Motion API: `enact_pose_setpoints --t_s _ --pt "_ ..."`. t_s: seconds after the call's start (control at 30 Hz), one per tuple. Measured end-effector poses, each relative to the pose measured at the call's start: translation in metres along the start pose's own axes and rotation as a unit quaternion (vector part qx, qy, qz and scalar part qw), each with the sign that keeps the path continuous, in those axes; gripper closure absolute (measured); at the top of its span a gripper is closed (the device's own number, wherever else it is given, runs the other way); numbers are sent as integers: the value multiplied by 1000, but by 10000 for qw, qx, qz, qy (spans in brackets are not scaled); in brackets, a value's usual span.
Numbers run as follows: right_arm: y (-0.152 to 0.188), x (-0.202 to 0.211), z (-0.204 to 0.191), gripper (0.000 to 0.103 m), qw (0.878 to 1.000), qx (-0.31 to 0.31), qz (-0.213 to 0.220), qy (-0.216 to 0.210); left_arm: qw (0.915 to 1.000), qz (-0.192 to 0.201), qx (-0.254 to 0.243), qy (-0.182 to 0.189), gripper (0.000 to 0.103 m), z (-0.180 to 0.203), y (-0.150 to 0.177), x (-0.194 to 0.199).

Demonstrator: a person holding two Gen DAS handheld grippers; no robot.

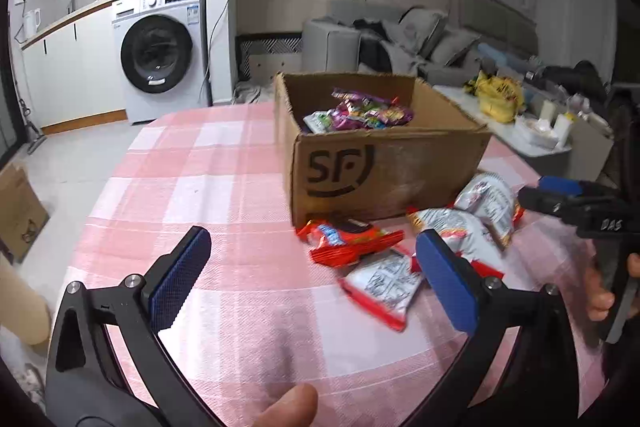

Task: Organize snacks
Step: 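Pull both grippers back from the box toward the remaining packets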

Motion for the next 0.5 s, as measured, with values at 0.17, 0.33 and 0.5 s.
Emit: enact_pose_setpoints --t_s 0.17,0.33,0.5 --pt "2 -13 3 0 9999 -8 -129 63 9999 -112 -70 -29 1 4 4 -11" --pt "5 -27 8 0 9993 -99 -359 -17 9995 -297 -85 -62 1 2 9 -23" --pt "5 -25 4 0 9991 -55 -355 -239 9985 -545 -82 -18 1 2 12 -34"
Point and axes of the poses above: each gripper's, at about its wrist camera, not at the fingertips, and x roughly against the way its jaws point, z to its right, y to its underside, the point moved 5 cm from there along -x, roughly the way its jaws point, and after that the axes turned 12 degrees about -z, right-handed, at the moved point
